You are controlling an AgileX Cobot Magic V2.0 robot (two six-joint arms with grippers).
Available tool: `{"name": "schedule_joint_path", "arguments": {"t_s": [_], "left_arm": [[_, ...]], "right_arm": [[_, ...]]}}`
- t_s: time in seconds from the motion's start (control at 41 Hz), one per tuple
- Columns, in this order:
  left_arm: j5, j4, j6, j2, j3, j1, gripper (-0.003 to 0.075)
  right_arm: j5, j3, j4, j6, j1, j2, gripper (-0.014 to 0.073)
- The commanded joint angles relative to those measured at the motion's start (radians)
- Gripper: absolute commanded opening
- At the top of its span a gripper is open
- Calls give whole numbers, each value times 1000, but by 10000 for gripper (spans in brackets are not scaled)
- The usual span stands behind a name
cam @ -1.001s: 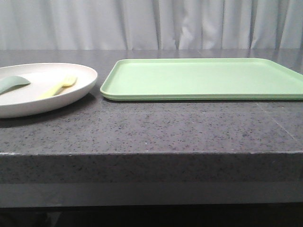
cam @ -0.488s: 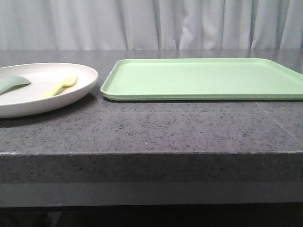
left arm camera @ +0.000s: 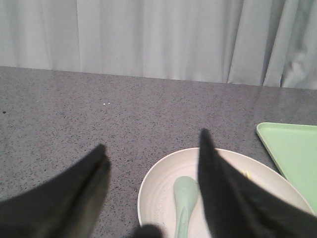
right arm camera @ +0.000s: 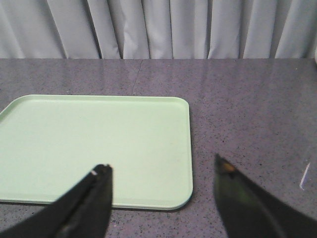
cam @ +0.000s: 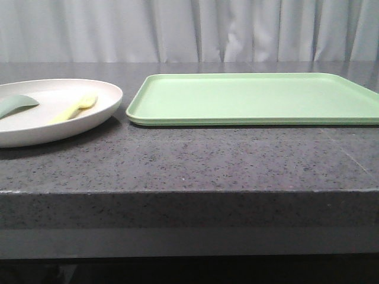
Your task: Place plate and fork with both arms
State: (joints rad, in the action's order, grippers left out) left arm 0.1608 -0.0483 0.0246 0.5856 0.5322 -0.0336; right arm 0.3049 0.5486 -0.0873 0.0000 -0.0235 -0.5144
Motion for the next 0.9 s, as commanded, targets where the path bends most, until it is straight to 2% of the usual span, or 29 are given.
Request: {"name": "schedule_joint_path", "arguments": {"t_s": [0.0, 0.317, 0.44, 0.562, 0.781, 0.879], "left_arm": [[-83, 2, 1, 8, 39, 1, 709], [-111, 2, 1, 10, 39, 1, 578], [-95, 4, 1, 84, 83, 1, 568], [68, 17, 1, 224, 223, 1, 568], [470, 113, 1, 507, 509, 1, 568], [579, 115, 1, 606, 602, 1, 568]], "right_arm": [[-90, 35, 11, 0, -1, -10, 666], [-90, 35, 11, 0, -1, -10, 654], [-90, 35, 11, 0, -1, -10, 654], [-89, 35, 11, 0, -1, -10, 654], [-84, 35, 11, 0, -1, -10, 654], [-81, 35, 11, 0, -1, -10, 654]]}}
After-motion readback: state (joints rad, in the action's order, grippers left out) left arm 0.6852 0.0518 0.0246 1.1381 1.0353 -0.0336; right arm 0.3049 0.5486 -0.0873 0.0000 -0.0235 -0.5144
